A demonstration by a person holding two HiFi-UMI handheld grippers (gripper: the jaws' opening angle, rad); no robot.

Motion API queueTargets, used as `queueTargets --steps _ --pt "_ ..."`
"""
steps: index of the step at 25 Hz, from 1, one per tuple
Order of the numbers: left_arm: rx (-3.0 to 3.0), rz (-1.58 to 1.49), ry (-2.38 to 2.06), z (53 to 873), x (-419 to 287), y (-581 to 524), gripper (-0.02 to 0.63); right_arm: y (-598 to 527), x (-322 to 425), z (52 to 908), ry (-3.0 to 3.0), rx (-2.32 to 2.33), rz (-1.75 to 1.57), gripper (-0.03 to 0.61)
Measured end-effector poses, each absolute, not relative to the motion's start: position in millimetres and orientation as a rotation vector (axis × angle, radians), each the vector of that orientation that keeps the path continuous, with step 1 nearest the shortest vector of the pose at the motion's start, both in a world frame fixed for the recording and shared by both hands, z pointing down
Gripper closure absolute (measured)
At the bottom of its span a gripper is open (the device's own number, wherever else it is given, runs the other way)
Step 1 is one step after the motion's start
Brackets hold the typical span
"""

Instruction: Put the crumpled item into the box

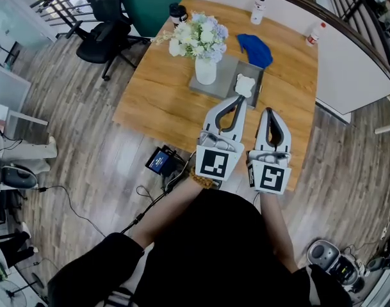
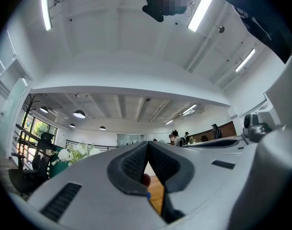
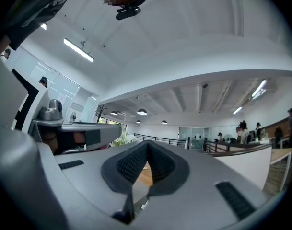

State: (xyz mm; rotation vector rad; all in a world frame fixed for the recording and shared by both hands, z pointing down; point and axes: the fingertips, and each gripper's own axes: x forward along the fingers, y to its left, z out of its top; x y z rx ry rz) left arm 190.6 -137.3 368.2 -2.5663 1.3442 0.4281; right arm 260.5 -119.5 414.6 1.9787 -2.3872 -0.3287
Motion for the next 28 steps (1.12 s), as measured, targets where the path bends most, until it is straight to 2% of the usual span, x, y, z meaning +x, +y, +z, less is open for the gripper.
queueTargets --steps 28 --pt "-2.661 0.406 1.261 394.4 203.4 -137.6 0.591 -115.3 260.9 430.7 -2.326 1.977 -0.346 0.585"
